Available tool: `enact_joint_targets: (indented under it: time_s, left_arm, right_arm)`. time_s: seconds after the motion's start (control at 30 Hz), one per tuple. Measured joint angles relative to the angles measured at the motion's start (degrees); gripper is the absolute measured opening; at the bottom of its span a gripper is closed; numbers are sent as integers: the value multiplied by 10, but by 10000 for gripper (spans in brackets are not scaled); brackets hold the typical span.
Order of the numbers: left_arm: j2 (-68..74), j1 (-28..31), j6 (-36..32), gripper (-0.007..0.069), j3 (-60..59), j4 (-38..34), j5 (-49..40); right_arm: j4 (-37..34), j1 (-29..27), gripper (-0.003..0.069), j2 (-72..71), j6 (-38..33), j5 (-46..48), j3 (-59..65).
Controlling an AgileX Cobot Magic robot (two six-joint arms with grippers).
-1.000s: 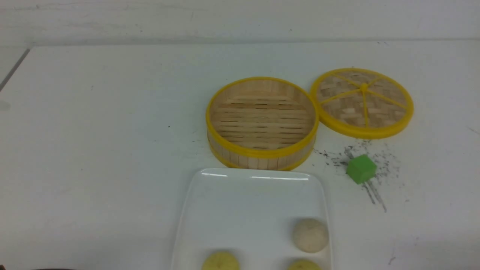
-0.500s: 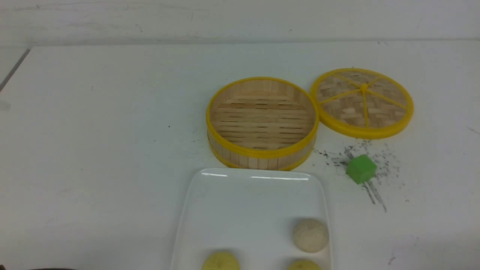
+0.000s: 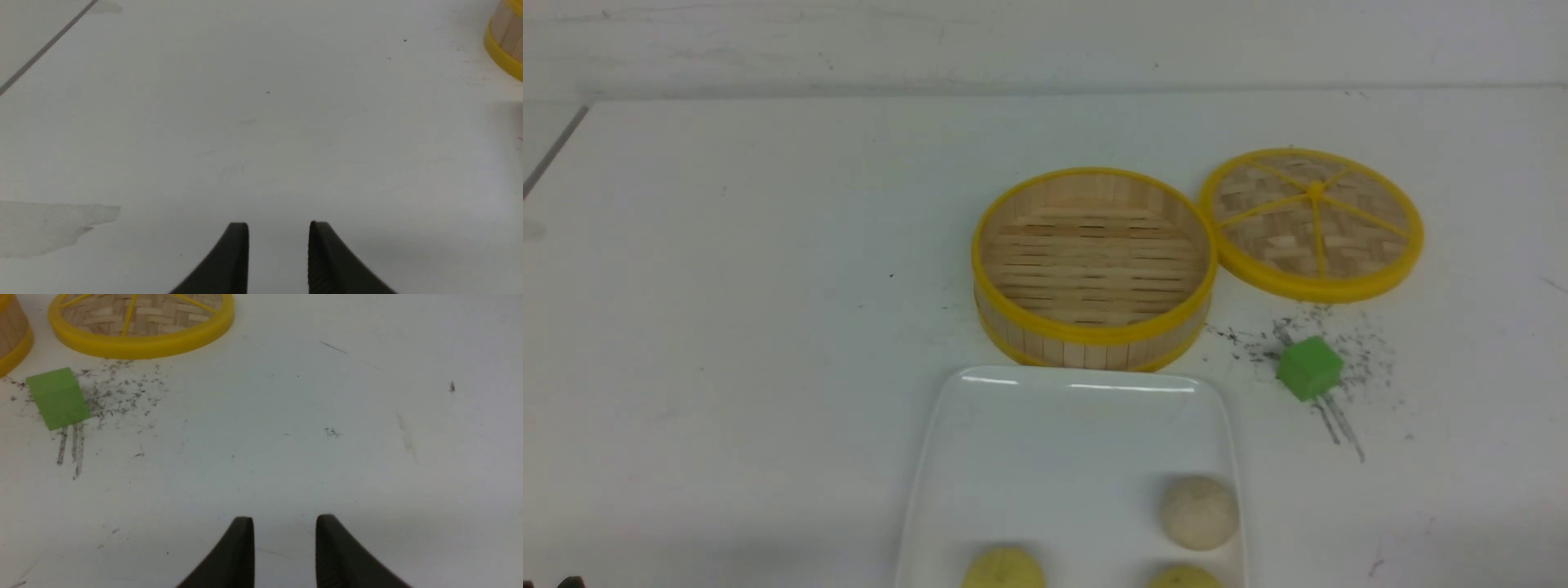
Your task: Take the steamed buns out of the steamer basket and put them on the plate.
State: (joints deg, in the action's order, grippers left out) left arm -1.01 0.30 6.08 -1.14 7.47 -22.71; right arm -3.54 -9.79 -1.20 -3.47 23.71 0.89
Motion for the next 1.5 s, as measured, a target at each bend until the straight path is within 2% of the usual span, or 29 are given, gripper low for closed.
enact_joint_targets:
  time_s: [1.5]
  left_arm:
    - [0, 0, -3, 240, 0, -2, 0]
  right_arm:
    - [-16, 0, 239, 0, 6, -1, 0]
